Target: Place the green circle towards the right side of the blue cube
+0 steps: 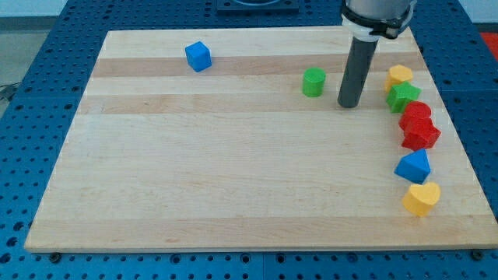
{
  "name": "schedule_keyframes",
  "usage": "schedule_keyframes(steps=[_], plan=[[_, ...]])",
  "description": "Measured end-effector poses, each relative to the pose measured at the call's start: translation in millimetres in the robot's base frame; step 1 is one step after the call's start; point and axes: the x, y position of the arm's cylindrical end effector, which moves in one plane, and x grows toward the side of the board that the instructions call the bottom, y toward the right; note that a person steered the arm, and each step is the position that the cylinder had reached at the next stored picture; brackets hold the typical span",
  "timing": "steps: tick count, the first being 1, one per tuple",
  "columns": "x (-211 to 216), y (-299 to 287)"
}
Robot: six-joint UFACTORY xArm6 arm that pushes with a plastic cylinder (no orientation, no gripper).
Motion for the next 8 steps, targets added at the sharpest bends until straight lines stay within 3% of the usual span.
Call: schedule_keyframes(steps=[1,2,5,7,8], plan=[[-15,-12],[-47,-61],[-65,-168],[-37,-38],[-63,-51]])
